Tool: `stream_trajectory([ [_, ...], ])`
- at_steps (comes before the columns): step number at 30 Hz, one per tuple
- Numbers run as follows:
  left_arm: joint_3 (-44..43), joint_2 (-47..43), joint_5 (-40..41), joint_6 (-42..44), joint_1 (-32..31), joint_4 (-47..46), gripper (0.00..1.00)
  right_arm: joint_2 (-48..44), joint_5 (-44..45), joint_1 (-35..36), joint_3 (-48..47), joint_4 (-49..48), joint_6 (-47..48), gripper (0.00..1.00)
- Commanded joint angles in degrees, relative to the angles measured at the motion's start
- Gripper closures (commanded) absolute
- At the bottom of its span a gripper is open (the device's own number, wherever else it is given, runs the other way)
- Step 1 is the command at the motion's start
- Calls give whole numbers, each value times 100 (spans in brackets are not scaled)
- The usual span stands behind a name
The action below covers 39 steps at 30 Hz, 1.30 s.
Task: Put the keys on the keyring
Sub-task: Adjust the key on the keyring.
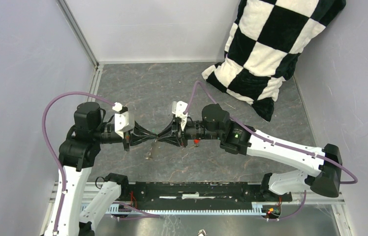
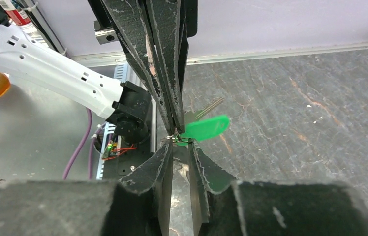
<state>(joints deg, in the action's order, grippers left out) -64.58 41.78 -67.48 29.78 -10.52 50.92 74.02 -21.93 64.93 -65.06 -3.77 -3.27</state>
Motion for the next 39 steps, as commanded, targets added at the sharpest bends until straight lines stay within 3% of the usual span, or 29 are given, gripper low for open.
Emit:
stream_trajectory([
  [1, -134, -38, -28, 274, -2, -63, 98, 90, -111, 11, -330, -87, -247, 81],
  [4, -135, -47, 24, 291, -2, -62, 98, 106, -51, 12, -389, 44, -242, 82],
  [12, -90, -67, 130, 405, -2, -58, 98, -205, 739, 11, -342, 469, -47, 69],
  [16, -99, -60, 130, 441, -2, -64, 98, -342, 636, 12, -168, 341, -105, 66],
  [20, -124, -51, 148, 459, -2, -59, 98, -405, 305, 18, 53, -77, -226, 57],
  [29, -193, -21, 277, 413, -2, -175, 98, -88, 309, 35, 45, -27, -289, 54],
  [34, -117, -21, 557, 50, -2, -600, 98, -54, 344, 55, 220, -125, -414, 56],
  [39, -38, -8, 999, -1035, -2, -1305, 98, 75, 665, 55, 188, -132, -335, 74],
])
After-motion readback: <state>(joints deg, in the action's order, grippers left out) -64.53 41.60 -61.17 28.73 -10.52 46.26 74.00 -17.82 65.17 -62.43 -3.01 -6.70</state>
